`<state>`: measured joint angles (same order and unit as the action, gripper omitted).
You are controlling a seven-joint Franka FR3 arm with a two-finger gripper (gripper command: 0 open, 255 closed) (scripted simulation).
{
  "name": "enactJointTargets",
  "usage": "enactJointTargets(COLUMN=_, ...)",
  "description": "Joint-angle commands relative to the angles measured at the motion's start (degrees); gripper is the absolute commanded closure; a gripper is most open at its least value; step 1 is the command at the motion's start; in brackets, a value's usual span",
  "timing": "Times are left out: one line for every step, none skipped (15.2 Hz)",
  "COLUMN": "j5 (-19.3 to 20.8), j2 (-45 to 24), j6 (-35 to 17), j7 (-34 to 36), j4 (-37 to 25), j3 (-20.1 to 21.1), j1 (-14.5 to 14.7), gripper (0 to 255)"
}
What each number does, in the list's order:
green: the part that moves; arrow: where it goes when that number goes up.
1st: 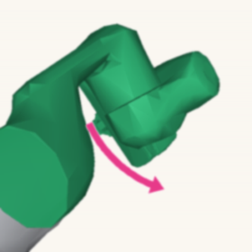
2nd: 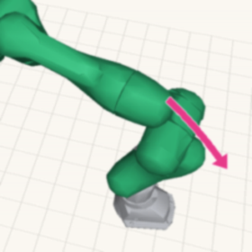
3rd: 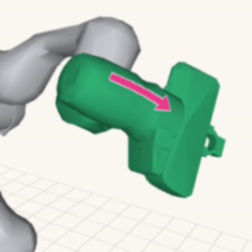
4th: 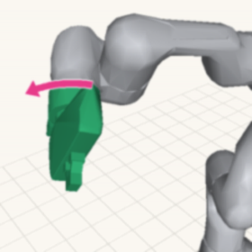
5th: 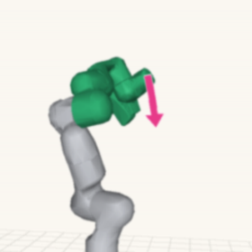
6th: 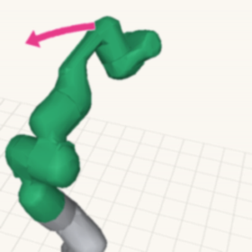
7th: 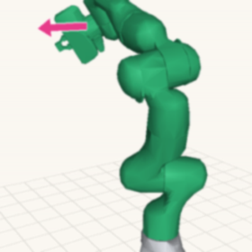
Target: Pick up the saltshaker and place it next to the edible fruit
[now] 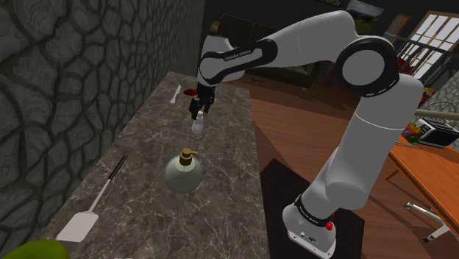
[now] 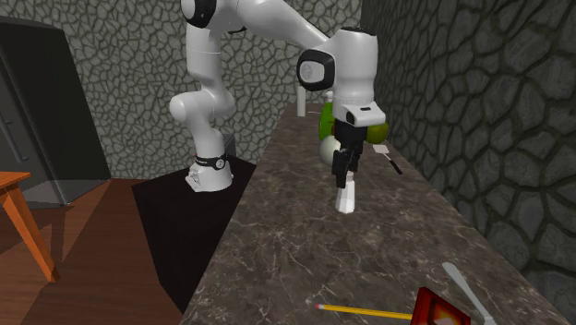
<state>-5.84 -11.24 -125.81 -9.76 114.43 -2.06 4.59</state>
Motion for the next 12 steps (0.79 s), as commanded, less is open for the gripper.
enactJointTargets(j5=-0.01, j2=0.0, j6=-0.17, j7=-0.02, j4=0.15, j3=0.0, j1=0.0, gripper=0)
enactJointTargets(j5=-0.01, j2=0.0, j6=-0.17, j7=-0.02, j4=0.15, j3=0.0, j1=0.0, gripper=0)
enactJointTargets(j5=-0.01, j2=0.0, j6=-0.17, j7=-0.02, j4=0.15, j3=0.0, j1=0.0, gripper=0)
enactJointTargets(j5=-0.01, j2=0.0, j6=-0.17, j7=-0.02, j4=0.15, j3=0.0, j1=0.0, gripper=0)
enactJointTargets(j5=-0.01, j2=0.0, j6=-0.16, j7=-0.02, j4=0.14, j3=0.0, j1=0.0, gripper=0)
enactJointTargets(j5=-0.01, j2=0.0, j6=-0.16, j7=-0.02, j4=0.14, j3=0.0, j1=0.0, gripper=0)
enactJointTargets(j5=-0.01, j2=0.0, j6=-0.16, j7=-0.02, j4=0.14, j3=0.0, j1=0.0, gripper=255)
enactJointTargets(j5=-0.01, j2=0.0, j6=-0.16, j7=-0.02, j4=0.14, j3=0.0, j1=0.0, gripper=255)
enactJointTargets(j5=-0.01, j2=0.0, j6=-0.16, j7=-0.02, j4=0.14, j3=0.0, j1=0.0, gripper=255)
enactJointTargets(j5=-0.01, j2=0.01, j6=-0.15, j7=-0.02, j4=0.14, j3=0.0, j1=0.0, gripper=255)
enactJointTargets(j5=-0.01, j2=0.0, j6=-0.15, j7=-0.02, j4=0.13, j3=0.0, j1=0.0, gripper=255)
enactJointTargets(j5=-0.01, j2=0.0, j6=-0.15, j7=-0.02, j4=0.14, j3=0.0, j1=0.0, gripper=255)
